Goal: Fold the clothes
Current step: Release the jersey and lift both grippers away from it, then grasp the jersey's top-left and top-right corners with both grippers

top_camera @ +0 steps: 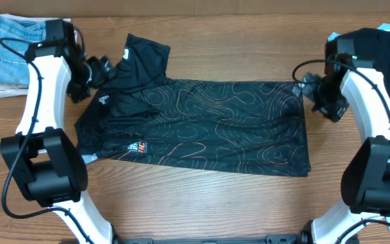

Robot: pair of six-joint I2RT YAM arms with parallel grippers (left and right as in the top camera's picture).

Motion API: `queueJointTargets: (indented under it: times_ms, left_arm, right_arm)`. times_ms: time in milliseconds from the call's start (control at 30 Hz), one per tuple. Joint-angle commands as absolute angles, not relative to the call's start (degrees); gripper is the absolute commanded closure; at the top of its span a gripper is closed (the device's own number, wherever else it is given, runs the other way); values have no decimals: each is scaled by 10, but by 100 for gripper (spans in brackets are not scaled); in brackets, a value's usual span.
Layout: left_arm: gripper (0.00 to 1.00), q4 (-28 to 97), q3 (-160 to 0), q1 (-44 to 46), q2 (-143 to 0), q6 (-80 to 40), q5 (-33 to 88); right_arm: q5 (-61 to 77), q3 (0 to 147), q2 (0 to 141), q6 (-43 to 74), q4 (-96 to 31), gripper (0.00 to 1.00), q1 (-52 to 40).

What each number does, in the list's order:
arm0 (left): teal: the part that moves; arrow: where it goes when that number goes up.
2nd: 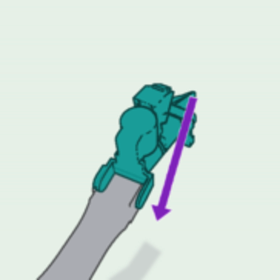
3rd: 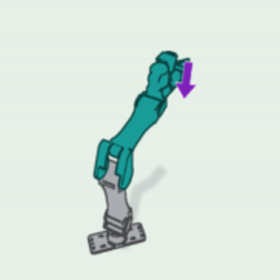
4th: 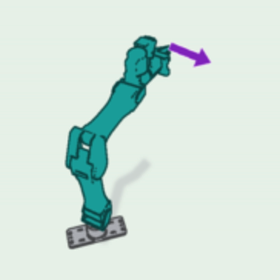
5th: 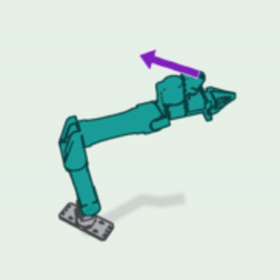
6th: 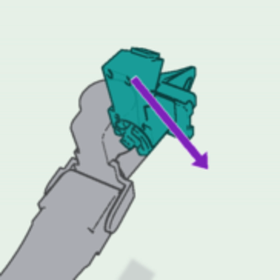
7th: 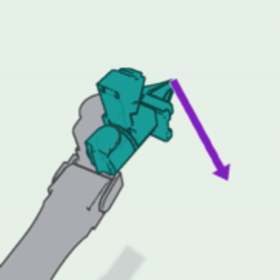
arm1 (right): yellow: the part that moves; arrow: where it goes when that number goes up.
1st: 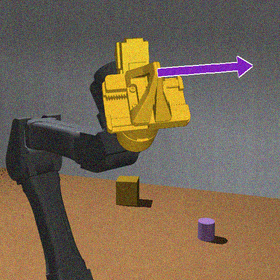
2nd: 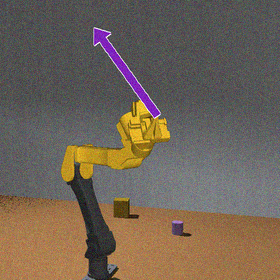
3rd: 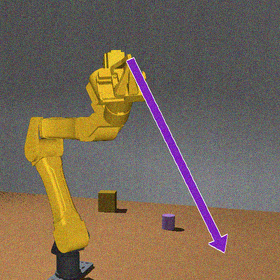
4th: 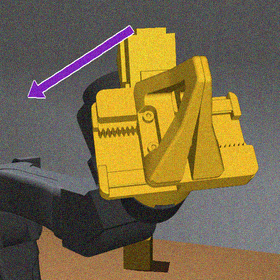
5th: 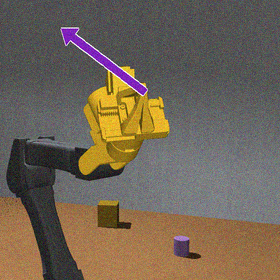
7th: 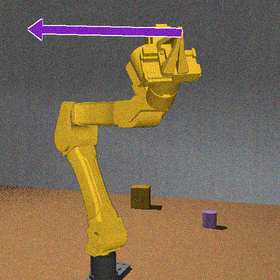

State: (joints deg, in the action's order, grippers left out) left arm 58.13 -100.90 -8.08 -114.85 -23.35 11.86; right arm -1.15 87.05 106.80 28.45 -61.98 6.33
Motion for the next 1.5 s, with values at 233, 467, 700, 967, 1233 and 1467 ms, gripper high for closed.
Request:
queueJointTargets:
  times_ms: [233,467,700,967,1233,1467]
  left_arm:
    - [0,351,-1033,12,-1130,-220,62]
    - [0,194,-1033,19,-1168,-164,-8]
    - [2,108,-1033,7,-1243,-169,-4]
    - [7,90,-1033,7,-1307,-167,-4]
    - [11,95,-1033,6,-1338,-167,-6]
    - [16,104,-1033,-1,-1340,-158,-20]
  right_arm:
    - [59,893,1068,220,-561,0,65]
    - [59,892,1068,194,-583,0,65]
    - [59,892,1068,190,-599,0,65]
    - [59,892,1068,179,-606,0,65]
    - [59,892,1068,179,-607,0,65]
    - [59,892,1068,177,-609,0,65]
